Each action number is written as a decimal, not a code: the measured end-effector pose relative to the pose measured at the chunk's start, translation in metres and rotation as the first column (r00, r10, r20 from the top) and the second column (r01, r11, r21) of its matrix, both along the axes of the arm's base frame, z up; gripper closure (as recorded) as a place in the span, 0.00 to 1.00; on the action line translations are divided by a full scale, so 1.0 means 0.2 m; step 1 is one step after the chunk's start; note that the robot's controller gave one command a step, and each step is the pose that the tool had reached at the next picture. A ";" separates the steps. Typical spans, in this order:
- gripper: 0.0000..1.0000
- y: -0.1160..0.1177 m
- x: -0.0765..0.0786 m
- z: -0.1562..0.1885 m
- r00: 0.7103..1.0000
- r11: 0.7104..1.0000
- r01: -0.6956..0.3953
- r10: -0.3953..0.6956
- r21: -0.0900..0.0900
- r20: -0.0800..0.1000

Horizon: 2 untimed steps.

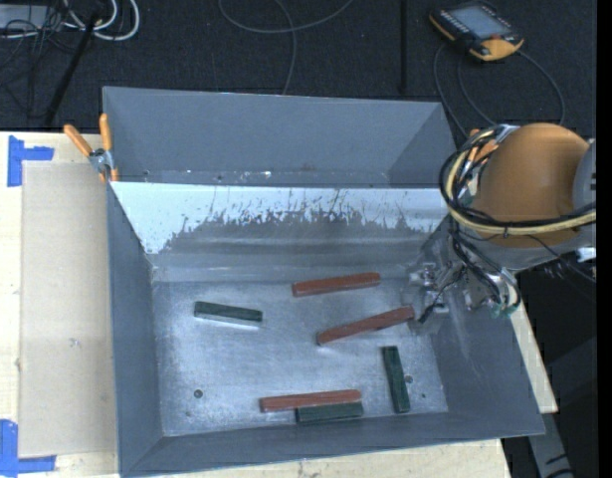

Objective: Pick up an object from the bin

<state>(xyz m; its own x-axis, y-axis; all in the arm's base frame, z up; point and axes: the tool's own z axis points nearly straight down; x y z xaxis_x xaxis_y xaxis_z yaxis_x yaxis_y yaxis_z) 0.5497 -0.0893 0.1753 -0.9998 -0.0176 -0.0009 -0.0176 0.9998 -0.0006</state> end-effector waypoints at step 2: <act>1.00 0.00 0.00 0.00 1.000 1.000 -0.001 0.001 0.000 0.000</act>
Offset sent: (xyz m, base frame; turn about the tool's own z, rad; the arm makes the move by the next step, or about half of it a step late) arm 0.0000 0.0000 0.0000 0.0000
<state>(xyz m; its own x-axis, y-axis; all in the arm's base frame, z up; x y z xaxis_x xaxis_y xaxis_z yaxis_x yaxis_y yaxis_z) 0.5497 -0.0893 0.1753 -0.9998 -0.0185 -0.0009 -0.0185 0.9998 -0.0007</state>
